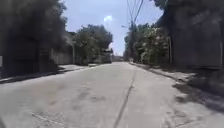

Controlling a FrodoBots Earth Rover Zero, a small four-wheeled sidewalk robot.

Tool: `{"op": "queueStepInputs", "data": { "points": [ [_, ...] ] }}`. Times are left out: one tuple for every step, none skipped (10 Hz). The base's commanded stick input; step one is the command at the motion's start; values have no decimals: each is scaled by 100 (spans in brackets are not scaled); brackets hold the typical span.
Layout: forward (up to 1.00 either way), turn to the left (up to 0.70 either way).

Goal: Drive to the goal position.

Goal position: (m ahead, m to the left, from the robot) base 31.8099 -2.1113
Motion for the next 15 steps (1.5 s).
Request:
{"op": "queueStepInputs", "data": {
  "points": [
    [100,4],
    [100,4],
    [100,4],
    [100,4],
    [100,4],
    [100,4],
    [100,4],
    [100,4],
    [100,4],
    [100,4],
    [100,4],
    [100,4],
    [100,4],
    [100,4],
    [100,4]
  ]
}}
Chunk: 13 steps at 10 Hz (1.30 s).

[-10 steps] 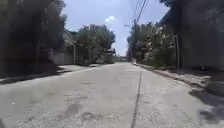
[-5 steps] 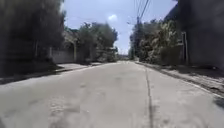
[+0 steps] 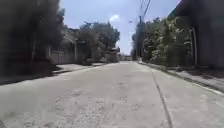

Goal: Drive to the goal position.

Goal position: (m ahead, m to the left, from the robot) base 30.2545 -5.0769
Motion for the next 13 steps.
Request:
{"op": "queueStepInputs", "data": {
  "points": [
    [100,4],
    [100,4],
    [100,4],
    [100,4],
    [100,4],
    [100,4],
    [100,-4],
    [100,-36],
    [100,-36],
    [100,-36],
    [100,-36],
    [100,-36],
    [100,-36]
  ]
}}
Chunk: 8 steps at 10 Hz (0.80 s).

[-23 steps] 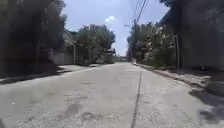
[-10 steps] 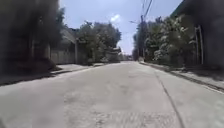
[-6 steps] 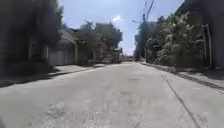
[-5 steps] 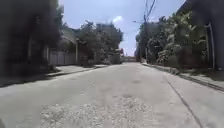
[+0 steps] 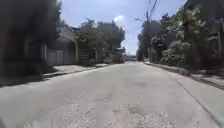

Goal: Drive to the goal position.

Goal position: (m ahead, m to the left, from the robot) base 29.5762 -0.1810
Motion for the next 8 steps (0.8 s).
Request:
{"op": "queueStepInputs", "data": {
  "points": [
    [100,-36],
    [100,-36],
    [100,-36],
    [100,-21],
    [100,4],
    [100,4],
    [100,4],
    [100,4]
  ]
}}
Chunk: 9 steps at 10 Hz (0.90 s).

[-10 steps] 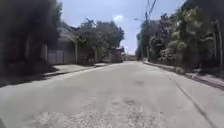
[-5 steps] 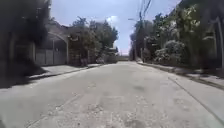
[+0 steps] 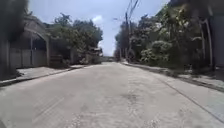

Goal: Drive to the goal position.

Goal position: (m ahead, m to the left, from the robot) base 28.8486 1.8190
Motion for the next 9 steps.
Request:
{"op": "queueStepInputs", "data": {
  "points": [
    [100,4],
    [100,4],
    [100,4],
    [100,4],
    [100,4],
    [100,4],
    [100,4],
    [100,4],
    [100,4]
  ]
}}
